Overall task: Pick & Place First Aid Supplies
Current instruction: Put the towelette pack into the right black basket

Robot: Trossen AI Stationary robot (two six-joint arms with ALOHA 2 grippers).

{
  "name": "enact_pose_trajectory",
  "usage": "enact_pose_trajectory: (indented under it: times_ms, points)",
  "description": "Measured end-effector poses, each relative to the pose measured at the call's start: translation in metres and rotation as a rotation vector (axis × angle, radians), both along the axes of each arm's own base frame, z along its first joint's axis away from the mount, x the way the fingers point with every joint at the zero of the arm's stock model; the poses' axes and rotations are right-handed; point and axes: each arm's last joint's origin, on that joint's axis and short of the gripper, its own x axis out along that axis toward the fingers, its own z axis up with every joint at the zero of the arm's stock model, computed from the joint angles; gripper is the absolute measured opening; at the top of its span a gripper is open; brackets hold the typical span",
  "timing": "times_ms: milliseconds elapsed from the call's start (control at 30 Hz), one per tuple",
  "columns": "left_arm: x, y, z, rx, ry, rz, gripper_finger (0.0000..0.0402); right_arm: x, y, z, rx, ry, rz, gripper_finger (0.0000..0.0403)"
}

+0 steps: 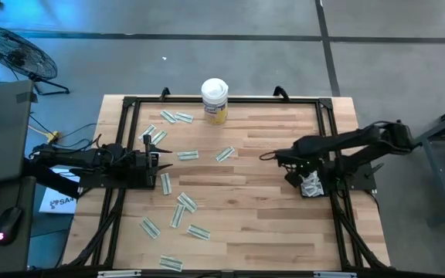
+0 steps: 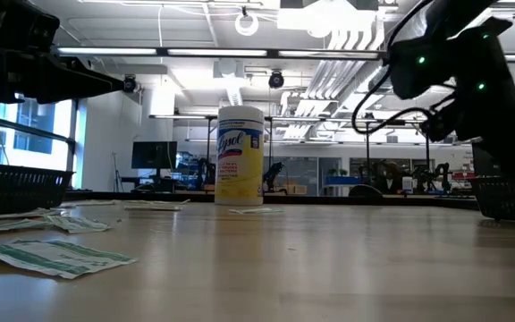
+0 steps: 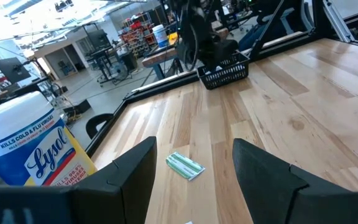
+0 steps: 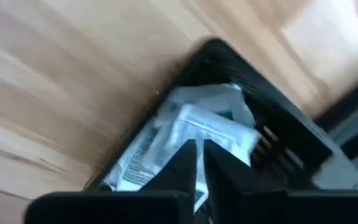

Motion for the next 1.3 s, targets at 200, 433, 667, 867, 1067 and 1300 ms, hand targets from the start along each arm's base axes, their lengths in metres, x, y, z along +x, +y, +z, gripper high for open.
enact_pose_trajectory:
  times_ms: [200,433,667,867,1067,1300]
  points:
    - [0.0,0.0,0.0,0.0,0.001,0.0,0.0206,0.013,-0.005,-0.018,0.045,0.013,0.148,0.0012]
    - [0.0,0.0,0.0,0.0,0.0,0.0,0.0206,0.016,-0.006,-0.028,0.035,0.073,0.198,0.0016]
    - [0.0,0.0,0.0,0.0,0.0,0.0,0.0206,0.011,-0.004,-0.021,0.062,0.08,0.177,0.0003]
    - [0.0,0.0,0.0,0.0,0.0,0.0,0.0206,0.0,0.002,-0.008,0.1,0.103,0.13,0.0002]
    - [0.0,0.0,0.0,0.0,0.0,0.0,0.0206,-0.006,0.012,-0.003,0.103,0.125,0.131,0.0001]
    - [0.0,0.0,0.0,0.0,0.0,0.0,0.0206,0.003,0.019,-0.012,0.046,0.097,0.202,0.0001]
